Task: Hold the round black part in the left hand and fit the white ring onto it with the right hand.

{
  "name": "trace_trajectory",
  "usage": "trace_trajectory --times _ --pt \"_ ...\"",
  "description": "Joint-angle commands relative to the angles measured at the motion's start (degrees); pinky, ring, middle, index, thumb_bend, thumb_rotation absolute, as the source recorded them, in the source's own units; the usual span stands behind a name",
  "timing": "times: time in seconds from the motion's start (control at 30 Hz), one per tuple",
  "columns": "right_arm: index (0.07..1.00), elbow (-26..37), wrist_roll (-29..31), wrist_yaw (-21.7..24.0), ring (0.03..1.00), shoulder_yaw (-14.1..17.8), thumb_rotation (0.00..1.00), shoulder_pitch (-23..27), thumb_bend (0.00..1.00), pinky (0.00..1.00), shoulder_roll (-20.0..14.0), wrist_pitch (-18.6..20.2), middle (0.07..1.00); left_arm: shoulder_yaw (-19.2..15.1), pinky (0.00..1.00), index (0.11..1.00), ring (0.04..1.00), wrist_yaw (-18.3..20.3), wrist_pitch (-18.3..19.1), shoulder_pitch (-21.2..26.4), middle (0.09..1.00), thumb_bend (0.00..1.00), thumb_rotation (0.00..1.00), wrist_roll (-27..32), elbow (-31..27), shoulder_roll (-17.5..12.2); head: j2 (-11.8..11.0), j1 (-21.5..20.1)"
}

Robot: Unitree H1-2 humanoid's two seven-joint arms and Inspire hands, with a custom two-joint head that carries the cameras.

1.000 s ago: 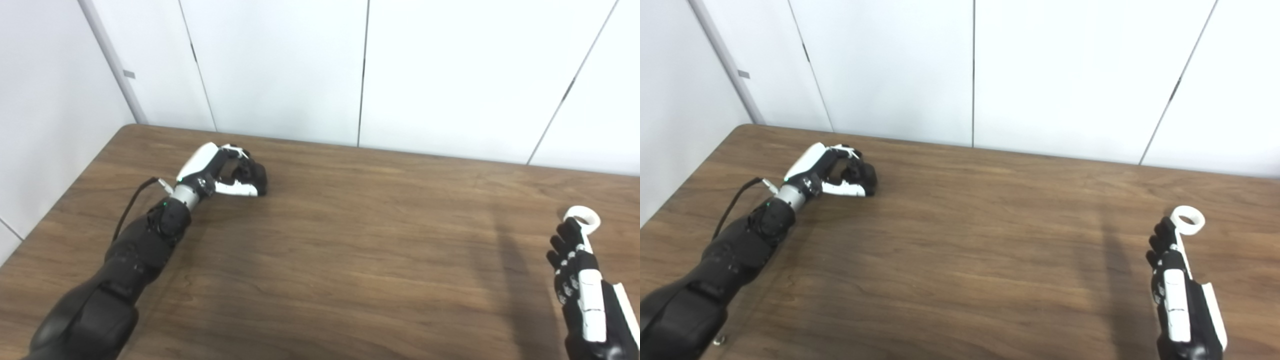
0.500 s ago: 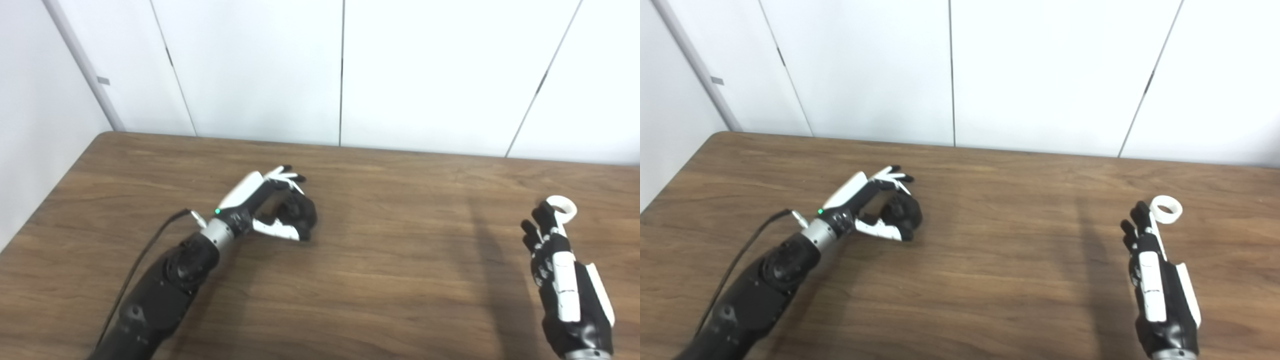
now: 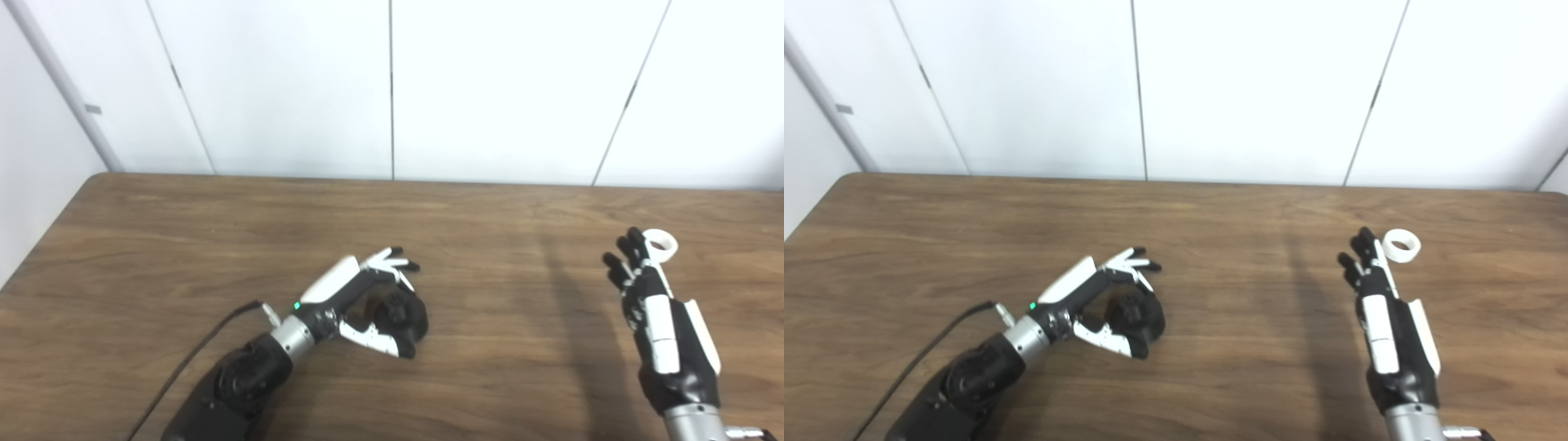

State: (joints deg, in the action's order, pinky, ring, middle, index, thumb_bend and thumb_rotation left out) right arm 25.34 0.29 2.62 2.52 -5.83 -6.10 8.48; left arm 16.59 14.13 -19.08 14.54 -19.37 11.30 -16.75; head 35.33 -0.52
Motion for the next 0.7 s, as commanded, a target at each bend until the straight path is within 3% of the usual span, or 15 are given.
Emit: trace_trajectory --times 0.0,0.33,0.67 --pt "0.975 1.2 0.0 -0.1 0.937 -0.1 1.00 1.1 0.54 0.98 0.2 -3.0 0.975 -0.4 1.00 0.481 1.000 -0.4 -2.5 0.8 0.870 0.52 0.06 1.0 -2.5 -0.2 0.1 -0.3" --pt "0.976 1.6 -1.8 -0.3 0.931 -0.6 1.00 0.4 0.56 0.95 0.7 -3.1 0.977 0.0 1.00 0.482 1.000 1.4 -1.2 -0.8 0.862 0.52 0.05 1.2 -4.4 0.2 0.6 -4.9" --pt "0.968 5.0 -2.5 -0.4 0.924 -0.9 1.00 0.3 0.59 0.94 1.5 -1.7 0.972 -0.7 1.00 0.482 1.000 1.5 -4.4 2.6 0.864 0.52 0.05 0.7 2.5 -1.4 1.3 -7.2"
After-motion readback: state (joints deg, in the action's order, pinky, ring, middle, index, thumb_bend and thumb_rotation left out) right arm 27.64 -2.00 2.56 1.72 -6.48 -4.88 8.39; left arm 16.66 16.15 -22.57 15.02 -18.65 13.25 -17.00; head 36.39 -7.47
